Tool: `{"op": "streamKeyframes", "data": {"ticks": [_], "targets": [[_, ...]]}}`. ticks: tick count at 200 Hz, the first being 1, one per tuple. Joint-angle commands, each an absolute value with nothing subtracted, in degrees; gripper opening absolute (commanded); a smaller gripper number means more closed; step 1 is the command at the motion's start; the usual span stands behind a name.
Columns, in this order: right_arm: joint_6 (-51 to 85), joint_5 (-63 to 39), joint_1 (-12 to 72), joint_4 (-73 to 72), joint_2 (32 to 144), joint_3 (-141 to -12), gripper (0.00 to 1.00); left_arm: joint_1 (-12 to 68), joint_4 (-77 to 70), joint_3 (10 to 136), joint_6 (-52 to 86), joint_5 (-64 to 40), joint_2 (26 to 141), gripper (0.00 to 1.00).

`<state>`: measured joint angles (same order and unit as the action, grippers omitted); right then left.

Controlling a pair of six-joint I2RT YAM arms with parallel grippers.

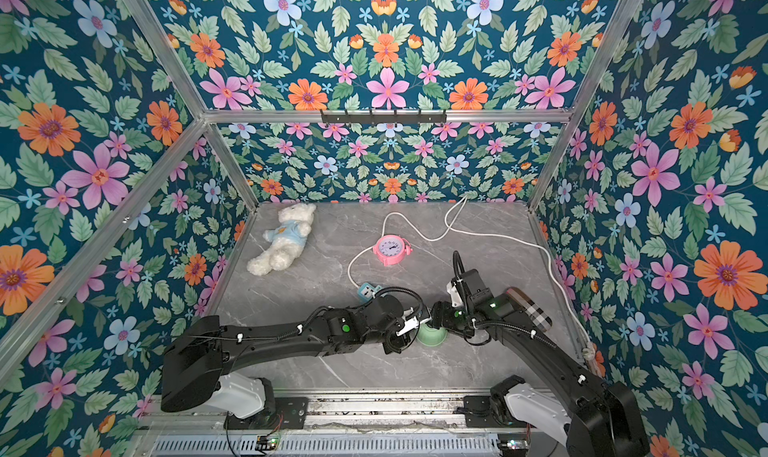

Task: Charge the cordless meat grinders
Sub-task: Insert the charging cable into the cordless meat grinder.

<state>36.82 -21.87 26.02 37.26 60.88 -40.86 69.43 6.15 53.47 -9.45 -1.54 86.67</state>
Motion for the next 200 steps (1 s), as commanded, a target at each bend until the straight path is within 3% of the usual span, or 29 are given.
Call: {"op": "streamKeyframes", "data": {"ticks": [1,200], "targets": [[37.1,-21.7,26.0,37.4,61.1,-41.0,0.73,69.7,5.1,53.2,-9.8,-1.7,86.0,0.00],[35.8,-24.8,26.0,38.1,62.2,-40.5,0.71,69.7,0.3,54.0,-15.7,-0.1,87.8,0.00]]}}
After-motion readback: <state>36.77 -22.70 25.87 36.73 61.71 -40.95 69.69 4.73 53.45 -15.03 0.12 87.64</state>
